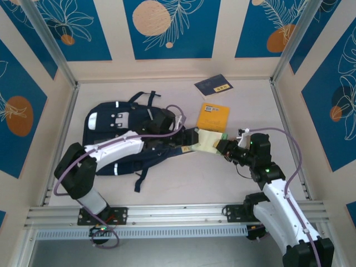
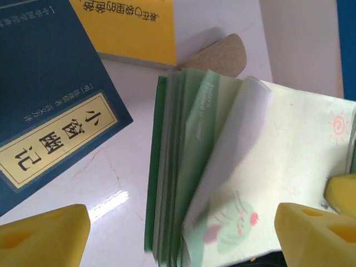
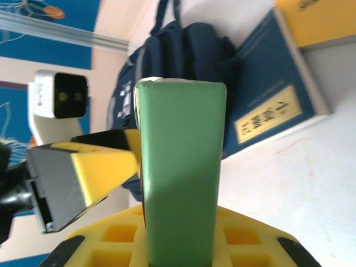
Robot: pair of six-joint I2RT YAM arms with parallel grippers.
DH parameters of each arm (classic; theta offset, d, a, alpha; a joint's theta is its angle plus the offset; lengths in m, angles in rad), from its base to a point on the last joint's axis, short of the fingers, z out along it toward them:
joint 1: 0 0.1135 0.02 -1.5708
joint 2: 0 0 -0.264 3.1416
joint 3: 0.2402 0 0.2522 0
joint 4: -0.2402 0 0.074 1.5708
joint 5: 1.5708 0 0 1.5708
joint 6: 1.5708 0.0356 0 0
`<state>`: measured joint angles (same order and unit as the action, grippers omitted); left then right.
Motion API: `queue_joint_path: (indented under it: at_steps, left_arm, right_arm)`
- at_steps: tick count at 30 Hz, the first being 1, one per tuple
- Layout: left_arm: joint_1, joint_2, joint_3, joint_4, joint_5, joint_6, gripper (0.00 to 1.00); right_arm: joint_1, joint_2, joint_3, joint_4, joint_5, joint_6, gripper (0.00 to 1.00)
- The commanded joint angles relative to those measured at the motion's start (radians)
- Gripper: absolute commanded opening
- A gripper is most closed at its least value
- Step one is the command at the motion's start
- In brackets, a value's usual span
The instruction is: Pack the student bag
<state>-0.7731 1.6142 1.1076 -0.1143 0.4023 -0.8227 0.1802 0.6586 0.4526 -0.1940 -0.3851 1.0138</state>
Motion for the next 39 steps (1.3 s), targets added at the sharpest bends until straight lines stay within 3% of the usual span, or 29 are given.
queue_joint_path:
  at_steps: [1, 13, 19, 30, 35, 39]
  left_arm:
    - [0.025, -0.035, -0.053, 0.028, 0.035, -0.051, 0.86]
    - [0.053, -0.102, -0.161, 0.326, 0.173, -0.266, 0.81]
    - [0.052, -0.117, -0.179, 0.419, 0.198, -0.346, 0.49]
    - [0.052, -0.160, -0.203, 0.466, 0.198, -0.376, 0.17]
    - [0.054, -0.175, -0.205, 0.470, 0.201, -0.368, 0.02]
    - [0.053, -0.183, -0.205, 0.477, 0.204, -0.366, 0.00]
  right_arm:
    - [0.020, -0.014, 0.029, 0.151, -0.077, 0.098, 0.04]
    - [0.048, -0.017, -0.056, 0.380, -0.084, 0.296, 0.03]
    - [0.050, -0.031, -0.081, 0.431, -0.066, 0.344, 0.02]
    - [0.051, -0.057, -0.100, 0.356, -0.031, 0.314, 0.03]
    - [0.055, -0.028, -0.089, 0.369, -0.072, 0.286, 0.16]
    - [0.055, 0.014, -0.048, 0.351, -0.119, 0.257, 0.45]
